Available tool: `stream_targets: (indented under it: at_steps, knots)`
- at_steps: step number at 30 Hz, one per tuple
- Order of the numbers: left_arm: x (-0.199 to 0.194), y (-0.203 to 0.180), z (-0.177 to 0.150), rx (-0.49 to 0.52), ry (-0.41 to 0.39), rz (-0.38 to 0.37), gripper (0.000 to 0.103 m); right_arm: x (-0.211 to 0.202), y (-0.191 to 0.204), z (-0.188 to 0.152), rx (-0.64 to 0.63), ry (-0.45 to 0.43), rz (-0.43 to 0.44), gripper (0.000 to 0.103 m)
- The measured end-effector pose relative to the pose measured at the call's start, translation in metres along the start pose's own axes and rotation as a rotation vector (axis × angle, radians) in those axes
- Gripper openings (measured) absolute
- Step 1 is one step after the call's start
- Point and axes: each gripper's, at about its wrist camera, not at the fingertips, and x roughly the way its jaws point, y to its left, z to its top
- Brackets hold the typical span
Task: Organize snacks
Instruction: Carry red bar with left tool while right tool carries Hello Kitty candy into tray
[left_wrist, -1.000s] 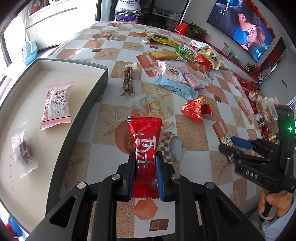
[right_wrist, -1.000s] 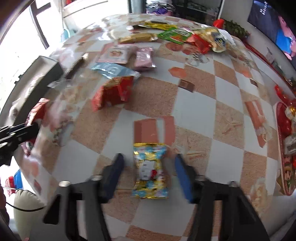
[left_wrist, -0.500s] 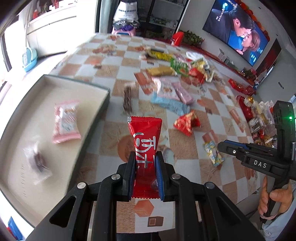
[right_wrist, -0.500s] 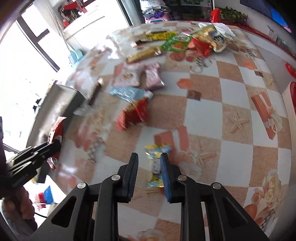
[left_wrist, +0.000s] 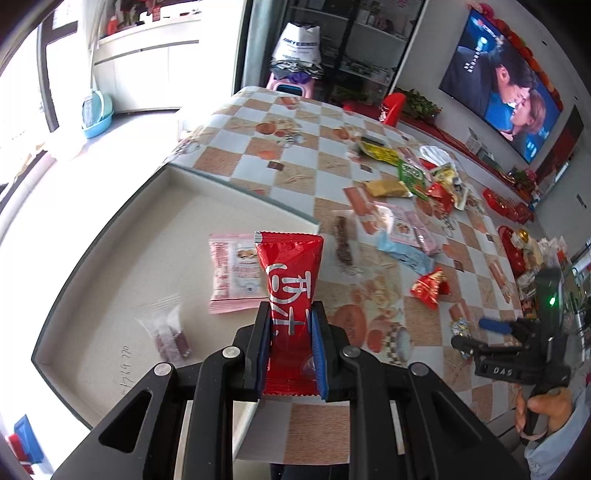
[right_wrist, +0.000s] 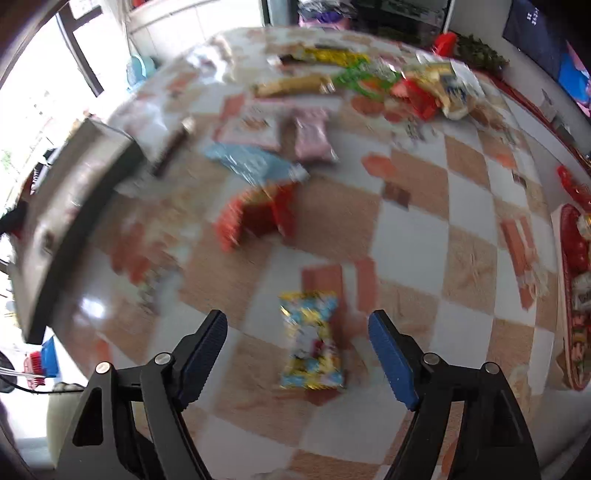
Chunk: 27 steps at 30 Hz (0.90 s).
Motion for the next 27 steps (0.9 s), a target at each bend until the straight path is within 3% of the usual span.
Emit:
stream_targets:
  at_steps: [2,4,5,11,19,27]
  knots:
    - [0.003,0.005,0.000,-0.007,0.004,-0.001,0.022,0.004,0.002,-0.006,-0.014,0.007,-0.048,0.052]
    - [0.003,0.009,-0.001,-0.009,0.004,-0.001,0.022,0.000,0.004,-0.007,-0.011,0.010,-0.042,0.031]
    - [0.003,0.010,-0.001,-0.011,0.004,-0.001,0.022,0.000,0.005,-0.006,-0.003,0.020,-0.035,0.026]
    - [0.001,0.030,-0.002,-0.034,-0.008,0.025,0.022,-0.020,0.023,0.008,0.034,-0.004,0.124,0.026]
    - [-0.002,0.064,0.002,-0.081,-0.017,0.078,0.022,-0.051,0.112,0.062,-0.085,-0.076,0.328,0.026]
    - [0.009,0.095,0.001,-0.116,0.011,0.117,0.022,-0.022,0.205,0.096,-0.206,-0.049,0.424,0.026]
